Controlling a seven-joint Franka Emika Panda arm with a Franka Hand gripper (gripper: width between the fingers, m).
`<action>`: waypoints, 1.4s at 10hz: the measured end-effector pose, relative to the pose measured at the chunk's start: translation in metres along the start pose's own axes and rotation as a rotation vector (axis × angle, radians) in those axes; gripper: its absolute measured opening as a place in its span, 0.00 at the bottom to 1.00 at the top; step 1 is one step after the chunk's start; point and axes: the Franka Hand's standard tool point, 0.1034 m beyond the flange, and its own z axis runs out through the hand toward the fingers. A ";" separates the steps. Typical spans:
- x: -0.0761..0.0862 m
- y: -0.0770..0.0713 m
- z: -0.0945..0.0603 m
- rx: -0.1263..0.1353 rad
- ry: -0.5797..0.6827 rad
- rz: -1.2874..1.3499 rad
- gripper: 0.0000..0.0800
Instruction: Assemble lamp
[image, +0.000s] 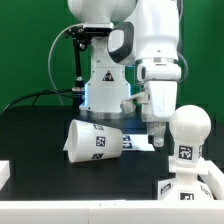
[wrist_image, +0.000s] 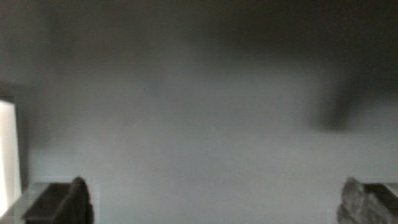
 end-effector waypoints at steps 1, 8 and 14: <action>0.008 -0.006 0.003 0.049 -0.031 0.046 0.87; 0.043 -0.017 0.003 0.097 -0.116 0.048 0.87; 0.016 0.016 -0.017 0.035 -0.101 -0.071 0.87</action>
Offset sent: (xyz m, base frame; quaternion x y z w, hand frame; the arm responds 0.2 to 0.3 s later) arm 0.0000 0.0000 0.0000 0.0000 -0.1938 0.0000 0.9810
